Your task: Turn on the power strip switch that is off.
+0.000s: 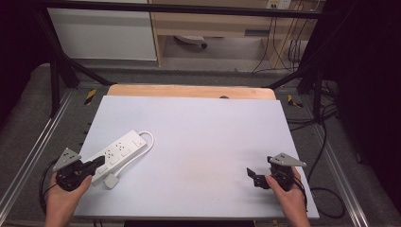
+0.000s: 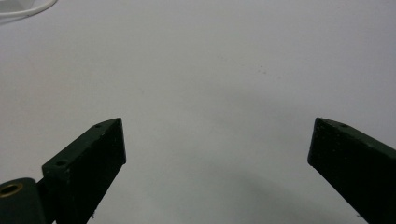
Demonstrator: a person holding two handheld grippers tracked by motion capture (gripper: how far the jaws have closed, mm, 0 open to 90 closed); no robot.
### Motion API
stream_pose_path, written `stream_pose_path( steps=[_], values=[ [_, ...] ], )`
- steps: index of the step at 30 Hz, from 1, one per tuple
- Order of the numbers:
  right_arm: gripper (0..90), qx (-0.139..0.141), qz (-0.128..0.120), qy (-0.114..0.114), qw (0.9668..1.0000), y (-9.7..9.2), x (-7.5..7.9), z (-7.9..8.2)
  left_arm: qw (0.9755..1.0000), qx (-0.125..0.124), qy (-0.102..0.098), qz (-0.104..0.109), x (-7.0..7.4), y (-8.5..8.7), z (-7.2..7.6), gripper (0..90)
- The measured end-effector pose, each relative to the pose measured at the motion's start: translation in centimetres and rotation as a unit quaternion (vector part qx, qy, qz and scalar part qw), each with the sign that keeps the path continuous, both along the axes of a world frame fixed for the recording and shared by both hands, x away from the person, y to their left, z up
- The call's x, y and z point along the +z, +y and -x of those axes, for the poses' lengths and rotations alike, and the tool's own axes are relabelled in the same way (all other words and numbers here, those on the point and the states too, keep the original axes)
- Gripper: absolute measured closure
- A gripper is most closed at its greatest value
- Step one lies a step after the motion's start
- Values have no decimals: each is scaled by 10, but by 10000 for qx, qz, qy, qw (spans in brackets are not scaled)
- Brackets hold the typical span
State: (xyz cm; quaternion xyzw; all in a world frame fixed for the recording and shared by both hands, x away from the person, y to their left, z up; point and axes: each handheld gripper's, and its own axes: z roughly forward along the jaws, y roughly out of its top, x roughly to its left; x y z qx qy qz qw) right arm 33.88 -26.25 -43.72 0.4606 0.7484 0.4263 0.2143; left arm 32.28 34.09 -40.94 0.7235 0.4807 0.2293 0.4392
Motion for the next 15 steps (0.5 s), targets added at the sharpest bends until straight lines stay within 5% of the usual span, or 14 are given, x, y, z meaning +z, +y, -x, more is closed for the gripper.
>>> stream_pose_path(
  steps=[15],
  values=[
    [51,-141,20,44,9999,-4,-1,-1,9989,-192,410,-150,-13,-5,-5,900]
  ],
)
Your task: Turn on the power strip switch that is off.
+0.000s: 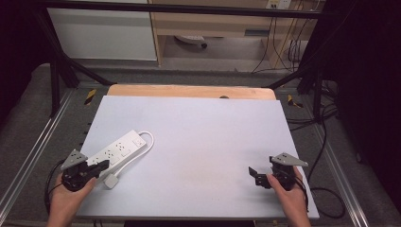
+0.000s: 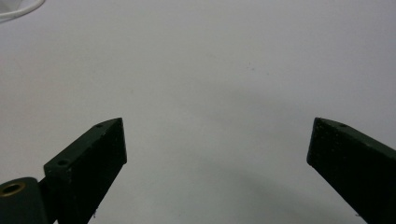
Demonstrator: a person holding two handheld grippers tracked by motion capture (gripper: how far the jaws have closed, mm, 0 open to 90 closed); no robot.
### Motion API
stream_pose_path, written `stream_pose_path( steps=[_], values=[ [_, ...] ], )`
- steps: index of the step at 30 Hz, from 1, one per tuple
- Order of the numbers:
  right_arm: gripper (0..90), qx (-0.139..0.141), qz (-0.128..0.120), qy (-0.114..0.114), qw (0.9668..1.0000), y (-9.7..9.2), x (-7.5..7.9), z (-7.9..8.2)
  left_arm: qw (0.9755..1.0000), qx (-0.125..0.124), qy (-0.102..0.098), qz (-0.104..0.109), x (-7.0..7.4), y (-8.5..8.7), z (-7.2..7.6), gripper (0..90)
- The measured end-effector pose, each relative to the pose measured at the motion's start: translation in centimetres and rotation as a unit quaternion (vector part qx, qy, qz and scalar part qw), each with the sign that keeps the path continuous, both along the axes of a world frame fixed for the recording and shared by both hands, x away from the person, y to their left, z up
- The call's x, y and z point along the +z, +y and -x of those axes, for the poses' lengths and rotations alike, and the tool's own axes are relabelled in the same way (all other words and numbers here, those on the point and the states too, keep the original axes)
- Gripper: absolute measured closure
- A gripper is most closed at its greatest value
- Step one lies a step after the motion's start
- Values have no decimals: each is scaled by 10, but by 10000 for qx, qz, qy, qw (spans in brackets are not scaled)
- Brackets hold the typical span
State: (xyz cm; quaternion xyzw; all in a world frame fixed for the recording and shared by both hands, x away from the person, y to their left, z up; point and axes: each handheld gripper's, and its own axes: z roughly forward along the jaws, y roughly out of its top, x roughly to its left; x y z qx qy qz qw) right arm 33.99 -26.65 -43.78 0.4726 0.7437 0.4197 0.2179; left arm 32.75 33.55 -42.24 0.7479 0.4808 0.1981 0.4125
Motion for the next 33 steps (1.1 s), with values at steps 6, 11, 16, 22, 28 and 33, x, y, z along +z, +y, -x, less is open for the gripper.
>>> stream_pose_path(
  steps=[6,11,16,22,28,33],
  values=[
    [50,-5,-3,17,10000,-1,0,1,10000,47,42,-48,-1,3,-2,900],
    [50,-2,-19,31,10000,0,0,1,9999,109,110,-68,-4,10,-3,900],
    [50,-5,-19,33,10000,0,0,1,9998,133,144,-32,-6,11,-4,900],
    [51,6,-22,31,10000,0,0,1,9997,148,165,-61,-6,11,-6,900],
    [51,20,-7,34,10000,0,0,0,9997,180,150,-94,-7,12,-6,900],
    [51,13,-26,34,10000,0,0,1,9995,176,194,-163,-8,12,-7,900]
  ],
)
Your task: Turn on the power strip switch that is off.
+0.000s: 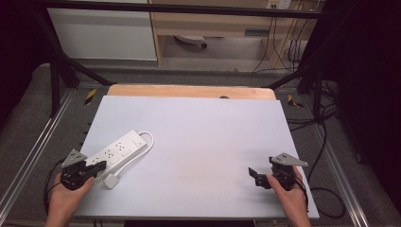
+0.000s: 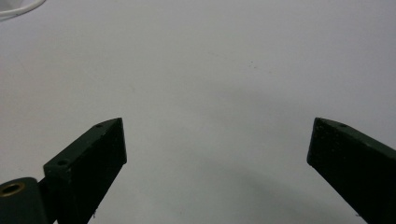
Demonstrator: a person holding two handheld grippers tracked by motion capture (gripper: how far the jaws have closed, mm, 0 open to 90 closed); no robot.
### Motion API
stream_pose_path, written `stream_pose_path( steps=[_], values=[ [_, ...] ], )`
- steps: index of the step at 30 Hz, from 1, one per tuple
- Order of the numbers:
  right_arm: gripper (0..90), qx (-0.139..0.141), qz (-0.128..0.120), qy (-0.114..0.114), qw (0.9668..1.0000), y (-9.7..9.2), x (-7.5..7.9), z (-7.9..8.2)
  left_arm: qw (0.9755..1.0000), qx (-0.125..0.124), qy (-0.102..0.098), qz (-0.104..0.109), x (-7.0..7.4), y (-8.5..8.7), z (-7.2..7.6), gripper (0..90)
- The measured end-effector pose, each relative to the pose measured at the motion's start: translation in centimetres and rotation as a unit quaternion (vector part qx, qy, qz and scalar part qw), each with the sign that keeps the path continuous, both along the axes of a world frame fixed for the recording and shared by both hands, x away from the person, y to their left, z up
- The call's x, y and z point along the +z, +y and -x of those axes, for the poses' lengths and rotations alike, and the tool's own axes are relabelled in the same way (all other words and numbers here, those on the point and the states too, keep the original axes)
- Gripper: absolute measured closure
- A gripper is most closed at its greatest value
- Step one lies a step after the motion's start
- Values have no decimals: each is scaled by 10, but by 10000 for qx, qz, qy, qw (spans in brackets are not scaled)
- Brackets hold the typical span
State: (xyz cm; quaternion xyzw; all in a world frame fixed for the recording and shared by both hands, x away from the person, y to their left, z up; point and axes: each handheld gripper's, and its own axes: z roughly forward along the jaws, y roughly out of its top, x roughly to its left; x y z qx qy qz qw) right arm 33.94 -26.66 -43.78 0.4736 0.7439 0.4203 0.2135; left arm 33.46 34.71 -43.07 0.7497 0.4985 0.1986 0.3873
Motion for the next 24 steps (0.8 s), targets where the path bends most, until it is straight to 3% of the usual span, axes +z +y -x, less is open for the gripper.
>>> stream_pose_path(
  steps=[24],
  values=[
    [51,9,10,24,10000,0,-1,-1,10000,37,15,52,-1,2,0,900]
  ],
)
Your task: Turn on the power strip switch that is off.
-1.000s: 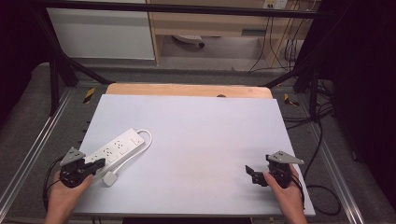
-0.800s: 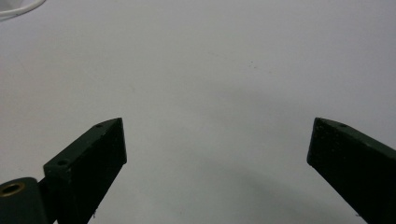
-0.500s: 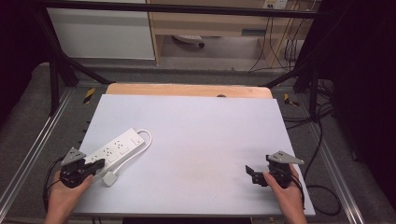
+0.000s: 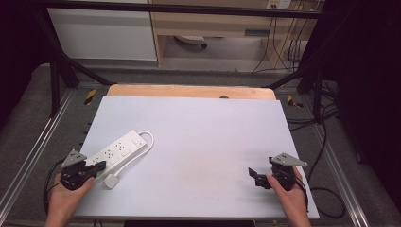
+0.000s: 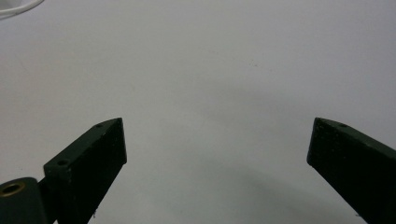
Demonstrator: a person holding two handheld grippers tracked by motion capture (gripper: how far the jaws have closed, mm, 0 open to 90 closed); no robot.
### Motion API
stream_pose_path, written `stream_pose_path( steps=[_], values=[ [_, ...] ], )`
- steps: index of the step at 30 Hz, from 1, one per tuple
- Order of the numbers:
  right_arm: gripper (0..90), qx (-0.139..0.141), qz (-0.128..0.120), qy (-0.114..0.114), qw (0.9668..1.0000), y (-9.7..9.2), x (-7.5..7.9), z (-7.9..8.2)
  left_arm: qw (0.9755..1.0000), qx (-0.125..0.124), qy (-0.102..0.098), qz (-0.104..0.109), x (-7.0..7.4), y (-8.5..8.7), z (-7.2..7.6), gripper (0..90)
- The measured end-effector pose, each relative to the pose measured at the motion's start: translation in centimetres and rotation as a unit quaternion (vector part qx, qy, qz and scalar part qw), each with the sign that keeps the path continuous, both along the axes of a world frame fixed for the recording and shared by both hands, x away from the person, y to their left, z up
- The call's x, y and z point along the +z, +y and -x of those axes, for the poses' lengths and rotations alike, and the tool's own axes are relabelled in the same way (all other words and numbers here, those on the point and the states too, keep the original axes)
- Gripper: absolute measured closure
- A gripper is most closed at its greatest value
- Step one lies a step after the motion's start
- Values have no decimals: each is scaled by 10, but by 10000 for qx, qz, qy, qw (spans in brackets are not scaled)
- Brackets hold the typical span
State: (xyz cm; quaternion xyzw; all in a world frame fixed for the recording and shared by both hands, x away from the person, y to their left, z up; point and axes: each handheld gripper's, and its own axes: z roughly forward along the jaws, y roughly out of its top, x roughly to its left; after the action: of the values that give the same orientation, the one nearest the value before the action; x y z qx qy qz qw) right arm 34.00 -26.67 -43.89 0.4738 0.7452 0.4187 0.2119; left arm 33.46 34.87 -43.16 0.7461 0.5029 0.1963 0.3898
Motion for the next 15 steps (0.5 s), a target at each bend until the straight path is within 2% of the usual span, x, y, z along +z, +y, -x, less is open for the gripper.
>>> stream_pose_path(
  steps=[15],
  values=[
    [51,-35,25,49,10000,0,-2,0,10000,-19,1,-10,0,0,0,900]
  ],
)
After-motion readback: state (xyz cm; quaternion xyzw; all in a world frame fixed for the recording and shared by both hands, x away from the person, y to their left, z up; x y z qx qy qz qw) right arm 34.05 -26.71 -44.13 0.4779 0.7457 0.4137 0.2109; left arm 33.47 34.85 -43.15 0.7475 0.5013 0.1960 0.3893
